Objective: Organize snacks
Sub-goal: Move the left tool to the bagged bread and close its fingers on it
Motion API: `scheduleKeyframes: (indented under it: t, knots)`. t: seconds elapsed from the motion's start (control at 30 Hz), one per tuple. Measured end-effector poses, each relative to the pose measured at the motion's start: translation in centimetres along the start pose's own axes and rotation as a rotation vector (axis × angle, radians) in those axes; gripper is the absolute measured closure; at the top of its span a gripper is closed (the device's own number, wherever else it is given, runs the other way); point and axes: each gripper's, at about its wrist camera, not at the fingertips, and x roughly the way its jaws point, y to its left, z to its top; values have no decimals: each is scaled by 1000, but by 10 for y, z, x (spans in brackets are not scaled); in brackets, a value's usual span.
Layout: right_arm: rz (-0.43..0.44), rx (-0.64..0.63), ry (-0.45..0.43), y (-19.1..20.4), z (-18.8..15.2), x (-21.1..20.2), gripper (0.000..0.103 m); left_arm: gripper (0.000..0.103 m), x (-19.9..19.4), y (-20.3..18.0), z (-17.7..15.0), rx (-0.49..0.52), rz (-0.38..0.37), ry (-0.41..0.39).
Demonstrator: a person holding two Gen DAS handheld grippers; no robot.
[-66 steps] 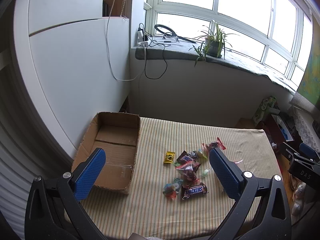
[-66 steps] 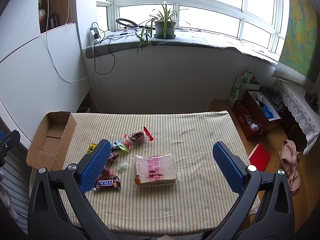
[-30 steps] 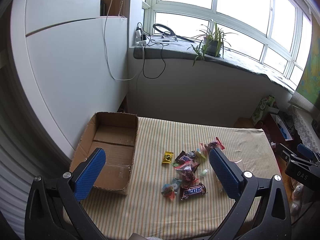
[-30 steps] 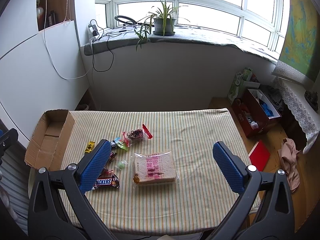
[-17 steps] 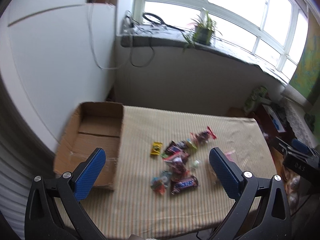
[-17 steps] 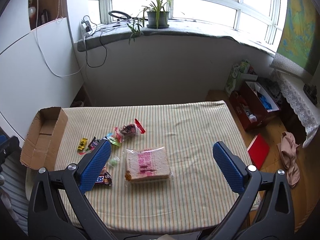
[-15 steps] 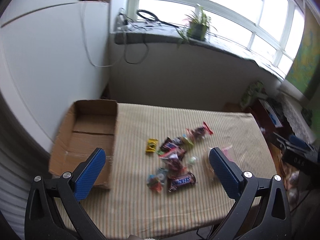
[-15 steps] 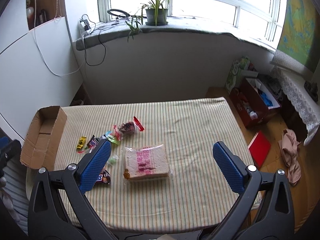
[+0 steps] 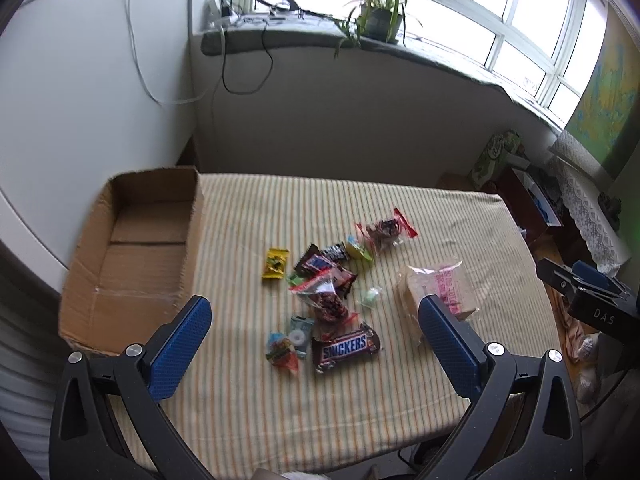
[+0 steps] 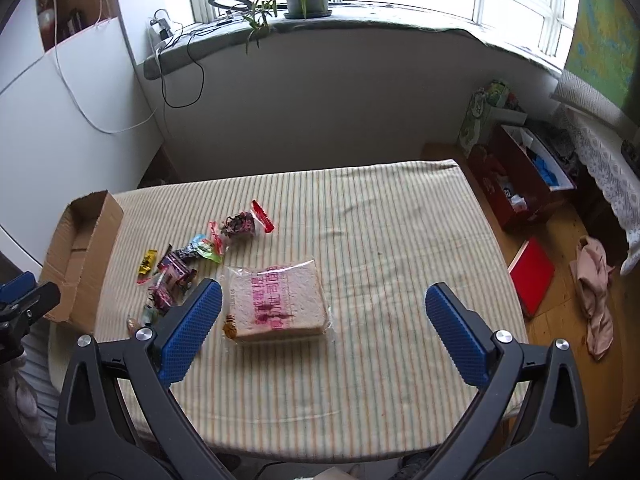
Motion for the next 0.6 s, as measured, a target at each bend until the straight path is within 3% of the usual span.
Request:
scheduleKeyframes:
  t: [0.13,0.3,0.43,0.6]
  knots:
    - [-1,-39,-8,0,-3,7,0,0,17,-6,-7,0,-8,36]
    - [15,-59,38,-3,-8,22,0,1,36,-15,-17,3,-105,91]
    - [17,-89,73,-4,-13,37,0,12,49,-32,-18,52,-130,112]
    - [81,-78,121,-7,-14,55,0,26,73,-42,-18,4,-201,178]
